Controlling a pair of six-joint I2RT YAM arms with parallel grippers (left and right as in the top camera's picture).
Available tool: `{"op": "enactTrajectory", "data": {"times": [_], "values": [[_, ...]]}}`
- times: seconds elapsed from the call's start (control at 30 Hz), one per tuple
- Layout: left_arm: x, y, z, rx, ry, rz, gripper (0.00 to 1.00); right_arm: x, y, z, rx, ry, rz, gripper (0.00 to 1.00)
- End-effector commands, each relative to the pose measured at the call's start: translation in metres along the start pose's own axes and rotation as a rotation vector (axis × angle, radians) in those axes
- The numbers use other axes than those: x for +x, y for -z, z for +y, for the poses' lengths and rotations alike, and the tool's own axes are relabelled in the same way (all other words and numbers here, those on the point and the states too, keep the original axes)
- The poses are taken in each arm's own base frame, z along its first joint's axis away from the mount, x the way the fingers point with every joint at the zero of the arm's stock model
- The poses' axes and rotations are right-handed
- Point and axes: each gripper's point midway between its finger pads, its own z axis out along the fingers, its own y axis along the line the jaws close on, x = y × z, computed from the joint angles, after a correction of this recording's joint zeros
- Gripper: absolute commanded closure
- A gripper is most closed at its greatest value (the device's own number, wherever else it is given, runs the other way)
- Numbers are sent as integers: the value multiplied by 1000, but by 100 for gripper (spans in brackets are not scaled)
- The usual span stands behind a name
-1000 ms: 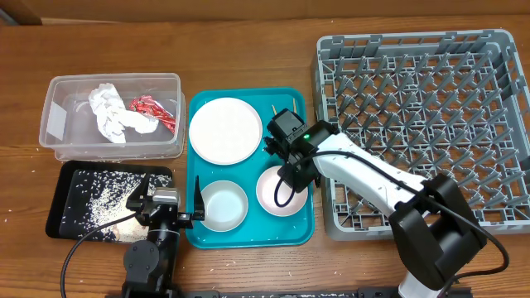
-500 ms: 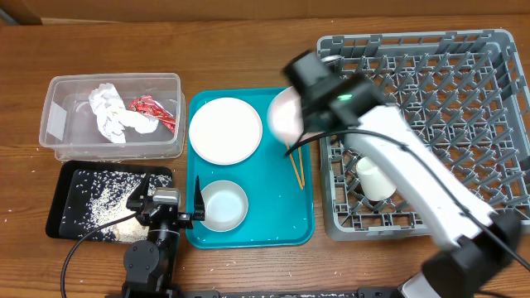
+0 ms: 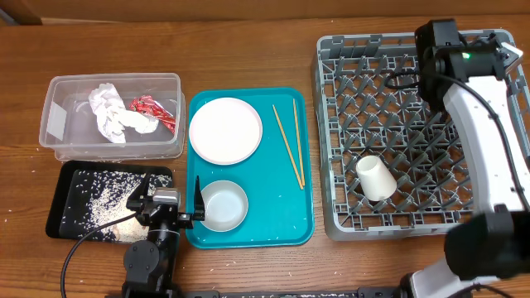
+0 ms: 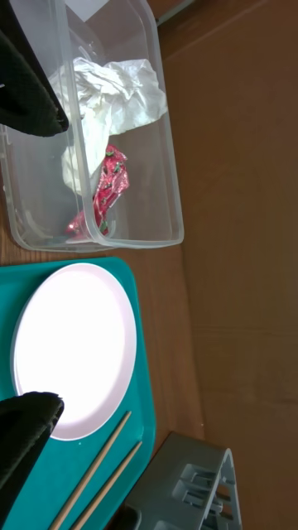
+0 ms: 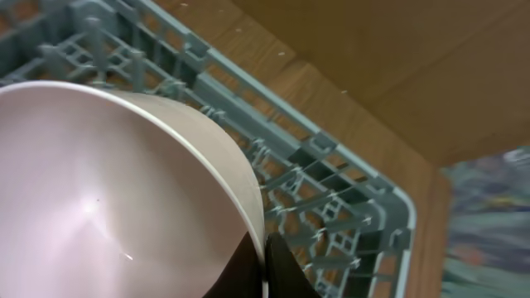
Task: Sort waste into correct bins and load items into the dishwasher
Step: 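Lift the pink bowl and place it in the dish rack, then grasp the white bowl on the teal tray with the right gripper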
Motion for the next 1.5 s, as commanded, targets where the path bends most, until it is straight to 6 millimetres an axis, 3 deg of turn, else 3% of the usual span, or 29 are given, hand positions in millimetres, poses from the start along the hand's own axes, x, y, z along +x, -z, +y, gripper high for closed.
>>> {"op": "enactTrajectory", "data": {"times": [0.0,0.27,0.5,0.63,0.7,0.73,0.77,0.9,1.0,1.1,1.23,1.27,1.43,1.47], "values": [[-1,0,1,-1,-18,-10,0,0,-18,2,120,90,-44,96],[-1,0,1,-1,-18,-10,0,40,-40,37,178,303,37,96],[-1,0,1,-1,-18,-10,0,72,-16,73,93,400,56,96],[-1,0,1,-1,-18,-10,0,78,-6,79,78,432,46,94],[-1,0,1,-1,-18,-10,0,81,0,79,77,450,42,73],[-1,0,1,-1,-18,-10,0,81,3,77,81,441,42,70],[-1,0,1,-1,-18,-10,0,81,12,71,93,388,43,62],[-1,0,1,-1,-18,-10,0,87,47,65,-7,293,108,56],[-1,0,1,-1,-18,-9,0,104,99,76,-249,223,186,26],[-1,0,1,-1,-18,-10,0,132,153,99,-538,332,285,22],[-1,0,1,-1,-18,-10,0,212,263,133,-1059,672,479,22],[-1,0,1,-1,-18,-10,0,231,280,136,-1123,724,502,22],[-1,0,1,-1,-18,-10,0,305,306,144,-1197,824,531,22],[-1,0,1,-1,-18,-10,0,331,307,144,-1207,851,543,22]]}}
